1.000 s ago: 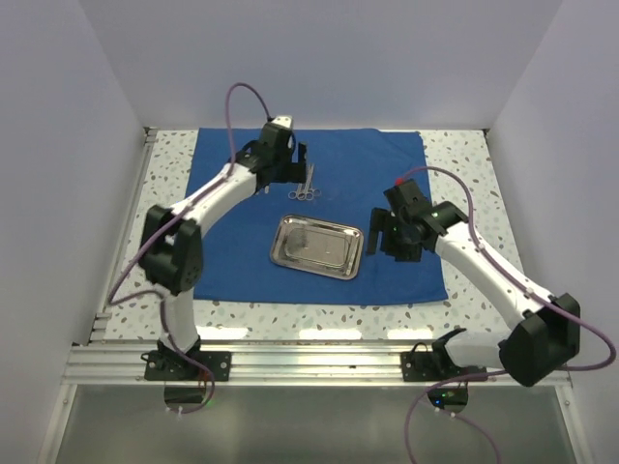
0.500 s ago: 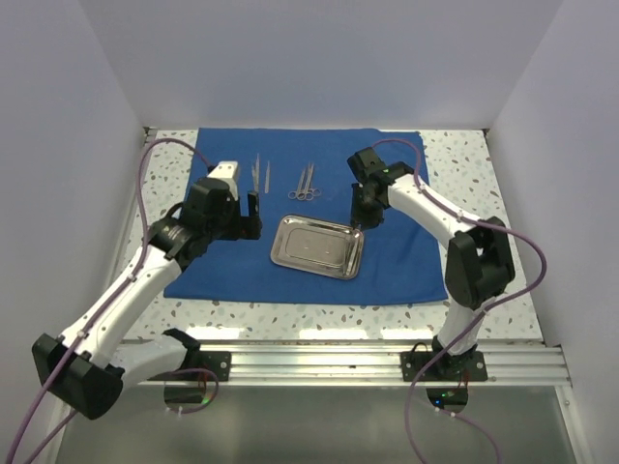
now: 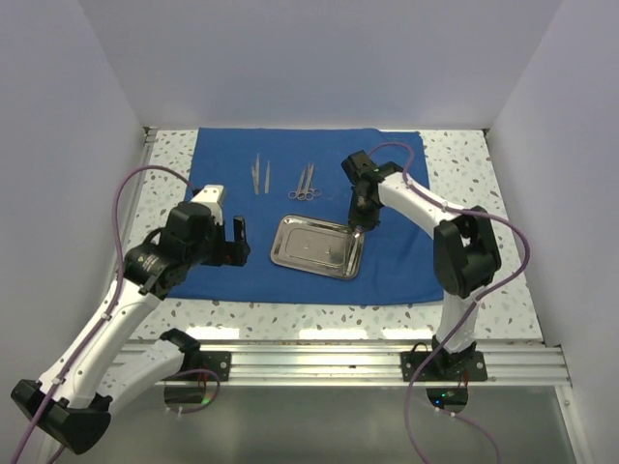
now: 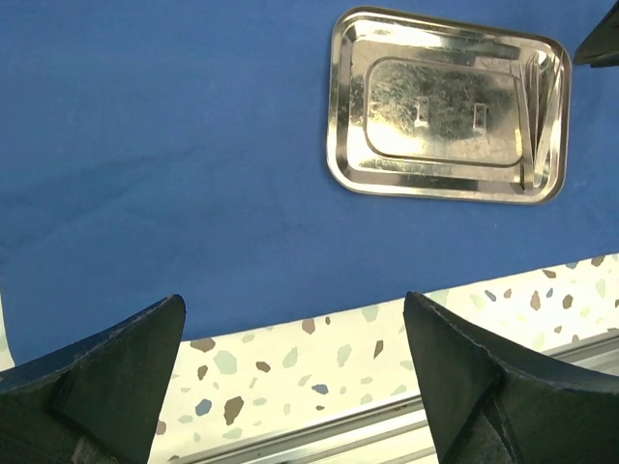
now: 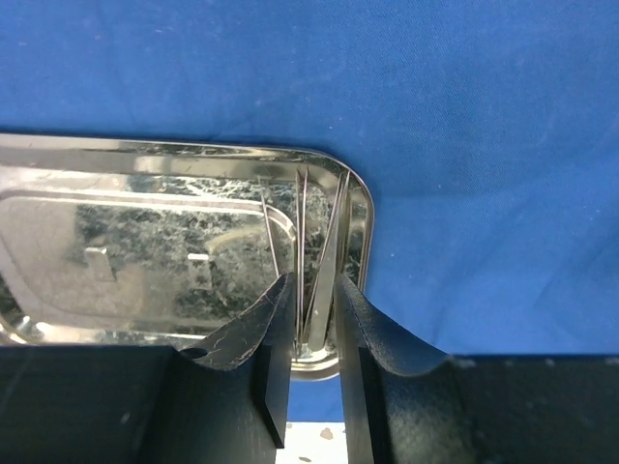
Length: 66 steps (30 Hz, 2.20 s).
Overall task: Open and lay out the surgical kit
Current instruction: Pick up the medical item from the container, then place the medical item in the surgical kit, then pick up the medical item from the container.
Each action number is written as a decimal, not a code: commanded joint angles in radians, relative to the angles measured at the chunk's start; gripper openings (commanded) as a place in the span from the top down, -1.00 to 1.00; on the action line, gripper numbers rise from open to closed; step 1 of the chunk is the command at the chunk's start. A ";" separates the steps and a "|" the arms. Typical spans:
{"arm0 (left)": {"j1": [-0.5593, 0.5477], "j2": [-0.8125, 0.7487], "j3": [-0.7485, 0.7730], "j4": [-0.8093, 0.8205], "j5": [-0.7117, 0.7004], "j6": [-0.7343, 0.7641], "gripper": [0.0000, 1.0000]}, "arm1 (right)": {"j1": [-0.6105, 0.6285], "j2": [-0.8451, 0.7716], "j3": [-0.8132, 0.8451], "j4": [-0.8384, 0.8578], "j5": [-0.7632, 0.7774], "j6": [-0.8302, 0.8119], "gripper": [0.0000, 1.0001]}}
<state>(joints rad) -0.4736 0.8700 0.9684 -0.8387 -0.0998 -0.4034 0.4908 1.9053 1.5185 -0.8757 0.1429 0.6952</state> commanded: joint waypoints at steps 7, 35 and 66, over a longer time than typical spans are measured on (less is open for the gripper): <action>0.000 0.038 0.035 -0.026 0.026 0.021 -0.96 | 0.002 0.089 -0.003 0.038 0.044 0.024 0.44; 0.000 0.403 0.090 0.125 0.017 -0.055 -0.93 | -0.017 0.317 0.649 -0.243 -0.016 -0.134 0.81; 0.000 0.503 0.138 0.161 0.051 -0.043 -0.90 | -0.250 0.568 0.862 0.152 -0.140 -0.178 -0.71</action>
<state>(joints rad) -0.4736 1.3590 1.0534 -0.7208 -0.0666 -0.4763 0.2314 2.5755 2.4805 -0.7559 0.0357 0.5308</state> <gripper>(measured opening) 0.955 0.853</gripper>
